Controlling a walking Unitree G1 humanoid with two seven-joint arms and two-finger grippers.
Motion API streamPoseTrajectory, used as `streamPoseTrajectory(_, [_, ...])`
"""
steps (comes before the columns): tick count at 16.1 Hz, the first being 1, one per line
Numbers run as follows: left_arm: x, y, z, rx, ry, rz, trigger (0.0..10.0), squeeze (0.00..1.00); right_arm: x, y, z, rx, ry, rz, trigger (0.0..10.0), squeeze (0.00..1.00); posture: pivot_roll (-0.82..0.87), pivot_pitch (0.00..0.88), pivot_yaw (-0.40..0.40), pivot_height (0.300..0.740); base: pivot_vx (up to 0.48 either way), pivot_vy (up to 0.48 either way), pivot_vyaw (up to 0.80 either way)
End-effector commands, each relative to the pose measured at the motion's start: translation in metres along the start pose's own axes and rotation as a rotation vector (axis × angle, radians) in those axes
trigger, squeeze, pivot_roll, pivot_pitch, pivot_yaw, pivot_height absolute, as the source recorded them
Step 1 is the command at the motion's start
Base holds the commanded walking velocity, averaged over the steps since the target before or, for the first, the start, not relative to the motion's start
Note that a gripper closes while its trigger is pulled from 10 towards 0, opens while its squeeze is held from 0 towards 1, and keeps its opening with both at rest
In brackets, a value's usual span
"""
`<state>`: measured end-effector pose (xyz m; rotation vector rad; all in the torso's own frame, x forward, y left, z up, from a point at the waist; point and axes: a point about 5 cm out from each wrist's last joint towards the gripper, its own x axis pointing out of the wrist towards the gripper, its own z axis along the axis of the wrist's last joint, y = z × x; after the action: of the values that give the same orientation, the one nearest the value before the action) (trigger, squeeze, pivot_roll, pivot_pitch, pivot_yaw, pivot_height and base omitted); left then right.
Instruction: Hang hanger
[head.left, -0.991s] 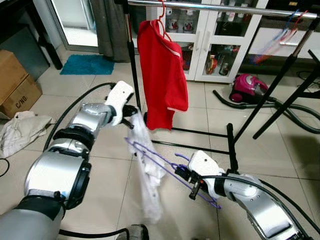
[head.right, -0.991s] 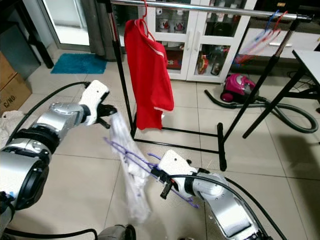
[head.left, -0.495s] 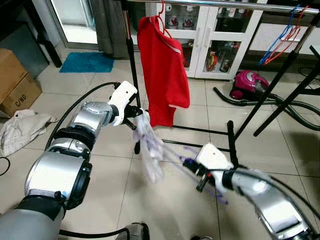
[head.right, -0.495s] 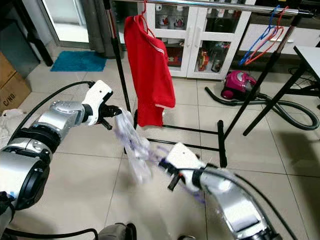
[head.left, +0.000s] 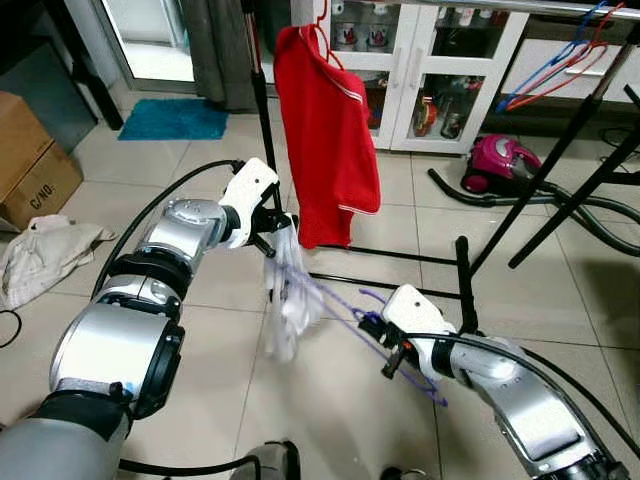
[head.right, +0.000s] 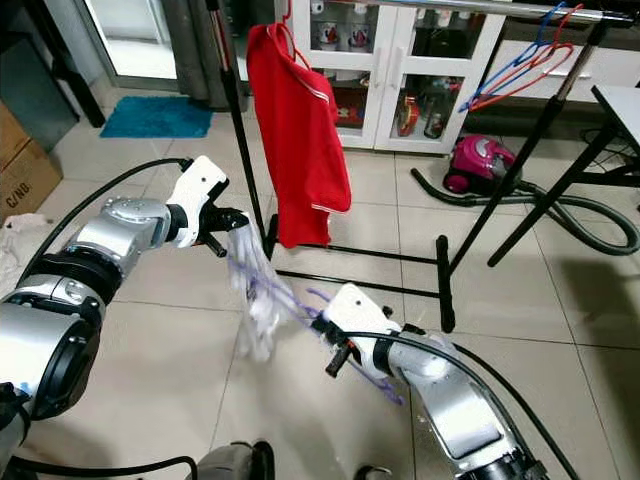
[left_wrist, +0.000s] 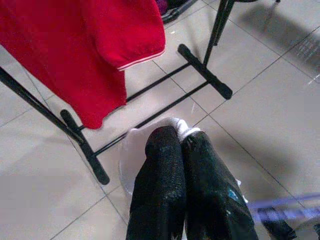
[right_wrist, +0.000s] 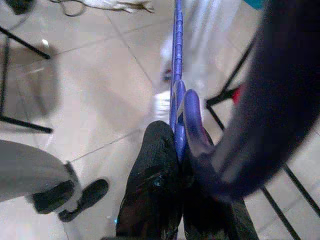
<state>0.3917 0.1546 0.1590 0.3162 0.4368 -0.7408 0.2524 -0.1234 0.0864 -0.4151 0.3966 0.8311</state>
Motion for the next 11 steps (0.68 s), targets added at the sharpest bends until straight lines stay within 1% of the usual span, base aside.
streamPoseTrajectory(1, [-0.002, 0.002, 0.012, 0.016, -0.035, -0.004, 10.0, 0.0, -0.001, -0.008, 0.0, -0.002, 0.012, -0.049, 10.0, 0.0, 0.1, 0.127, 0.056, 0.74, 0.0, 0.0, 0.0])
streamPoseTrajectory(2, [-0.004, 0.003, 0.011, 0.016, -0.035, -0.003, 10.0, 0.0, -0.007, -0.014, -0.002, 0.004, 0.024, -0.078, 10.0, 0.0, 0.1, 0.123, 0.057, 0.74, 0.0, 0.0, 0.0])
streamPoseTrajectory(3, [-0.004, 0.004, 0.011, 0.016, -0.035, -0.003, 10.0, 0.0, -0.007, -0.015, -0.002, 0.004, 0.025, -0.08, 10.0, 0.0, 0.1, 0.123, 0.057, 0.74, 0.0, 0.0, 0.0])
streamPoseTrajectory(4, [-0.005, 0.005, 0.011, 0.015, -0.036, 0.01, 10.0, 0.0, -0.014, -0.016, -0.002, 0.0, 0.025, -0.065, 10.0, 0.0, 0.1, 0.117, 0.056, 0.74, 0.0, 0.0, 0.0])
streamPoseTrajectory(5, [-0.006, 0.006, 0.011, 0.011, -0.039, 0.015, 10.0, 0.0, -0.02, -0.016, -0.003, -0.007, 0.029, -0.039, 10.0, 0.0, 0.1, 0.113, 0.054, 0.74, 0.0, 0.0, 0.0])
streamPoseTrajectory(6, [-0.006, 0.006, 0.011, 0.009, -0.041, 0.015, 10.0, 0.0, -0.022, -0.016, -0.004, -0.01, 0.031, -0.028, 10.0, 0.0, 0.1, 0.113, 0.054, 0.74, 0.0, 0.0, 0.0])
streamPoseTrajectory(8, [-0.004, 0.004, 0.014, 0.001, -0.055, 0.004, 10.0, 0.0, -0.029, -0.009, -0.008, -0.019, 0.045, 0.046, 10.0, 0.0, 0.1, 0.113, 0.054, 0.74, 0.0, 0.0, 0.0])
streamPoseTrajectory(11, [-0.001, -0.001, 0.019, -0.017, -0.079, -0.022, 10.0, 0.0, -0.024, -0.008, -0.012, -0.01, 0.063, 0.037, 10.0, 0.0, 0.1, 0.097, 0.046, 0.74, 0.0, 0.0, 0.0])
